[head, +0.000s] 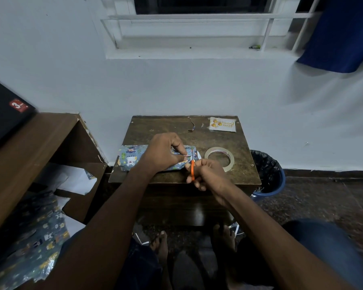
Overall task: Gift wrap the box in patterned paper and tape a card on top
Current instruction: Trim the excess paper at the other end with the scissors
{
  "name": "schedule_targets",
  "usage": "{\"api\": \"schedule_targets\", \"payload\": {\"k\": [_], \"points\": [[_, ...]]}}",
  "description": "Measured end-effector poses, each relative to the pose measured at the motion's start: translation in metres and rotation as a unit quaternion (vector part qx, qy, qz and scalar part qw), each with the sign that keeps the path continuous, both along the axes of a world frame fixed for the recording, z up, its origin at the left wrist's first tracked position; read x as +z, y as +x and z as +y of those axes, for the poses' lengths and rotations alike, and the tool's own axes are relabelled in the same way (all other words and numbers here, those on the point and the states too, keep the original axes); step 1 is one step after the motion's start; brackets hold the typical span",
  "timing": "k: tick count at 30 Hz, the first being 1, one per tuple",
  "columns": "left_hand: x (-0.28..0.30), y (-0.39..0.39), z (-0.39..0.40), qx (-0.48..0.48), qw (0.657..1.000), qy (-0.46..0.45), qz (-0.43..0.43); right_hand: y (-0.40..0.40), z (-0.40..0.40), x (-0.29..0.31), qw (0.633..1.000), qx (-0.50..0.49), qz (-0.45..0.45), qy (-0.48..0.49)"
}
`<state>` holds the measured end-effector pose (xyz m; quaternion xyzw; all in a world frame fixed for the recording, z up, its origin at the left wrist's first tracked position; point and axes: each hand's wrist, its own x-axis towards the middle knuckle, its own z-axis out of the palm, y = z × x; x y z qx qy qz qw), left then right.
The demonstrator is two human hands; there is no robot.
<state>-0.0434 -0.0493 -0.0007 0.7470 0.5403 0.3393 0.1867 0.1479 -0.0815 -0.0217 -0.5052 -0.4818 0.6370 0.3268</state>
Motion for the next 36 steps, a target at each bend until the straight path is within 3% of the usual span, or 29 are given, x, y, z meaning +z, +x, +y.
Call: {"api": "schedule_targets", "payload": {"k": [36], "points": [[0.001,0.000,-0.001,-0.020,1.000,-0.016,0.006,0.003,0.011,0.004,1.000,-0.017,0.005,-0.005]]}}
